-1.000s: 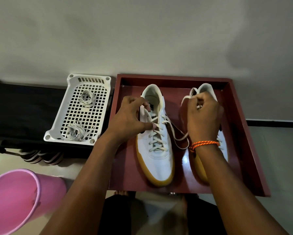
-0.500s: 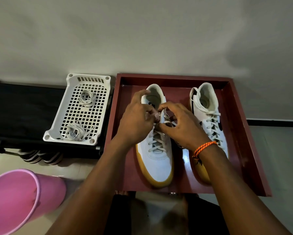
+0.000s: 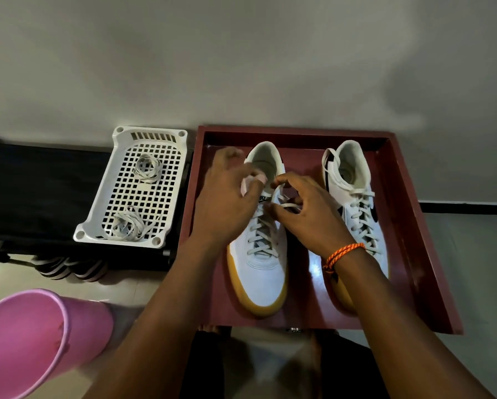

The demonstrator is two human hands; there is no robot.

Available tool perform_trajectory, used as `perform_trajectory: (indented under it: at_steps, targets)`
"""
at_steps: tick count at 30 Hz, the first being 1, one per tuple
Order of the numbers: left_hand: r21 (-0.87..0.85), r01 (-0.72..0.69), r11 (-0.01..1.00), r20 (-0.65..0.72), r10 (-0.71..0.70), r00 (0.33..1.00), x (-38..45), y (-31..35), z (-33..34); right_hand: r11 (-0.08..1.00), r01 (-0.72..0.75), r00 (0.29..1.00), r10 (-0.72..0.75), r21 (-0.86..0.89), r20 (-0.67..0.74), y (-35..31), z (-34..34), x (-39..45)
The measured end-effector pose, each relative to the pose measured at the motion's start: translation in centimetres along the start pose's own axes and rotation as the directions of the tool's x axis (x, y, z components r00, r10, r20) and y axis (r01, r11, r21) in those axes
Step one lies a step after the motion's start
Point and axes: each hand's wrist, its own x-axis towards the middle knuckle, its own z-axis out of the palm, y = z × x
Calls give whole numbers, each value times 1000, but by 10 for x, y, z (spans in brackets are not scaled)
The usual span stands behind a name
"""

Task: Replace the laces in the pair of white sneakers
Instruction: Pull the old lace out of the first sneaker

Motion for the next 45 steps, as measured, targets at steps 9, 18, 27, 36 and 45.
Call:
perform_trajectory:
  at_steps: [9,18,27,36,45]
  targets:
    - [-200,99,975,80,-85,993,4,2,3,1000,2,999,-3,-15,-38,-1,2,3]
    - [123,-60,991,-41,65,997,2,-5,-2,1000,-6,998,6,2,-58,-2,4,1]
    - [-48,53,997,8,-53,999,4,2,8,1000,-7,998,8,10,-55,-2,4,3]
    - [133,-17,991,-46,23,999,3,-7,2,999,-19,997,22,30,-78,-4,6,1]
    - [-113,109,988,-31,-113,993,7,-1,8,1000,-20,996,22,24,-84,-3,7,2]
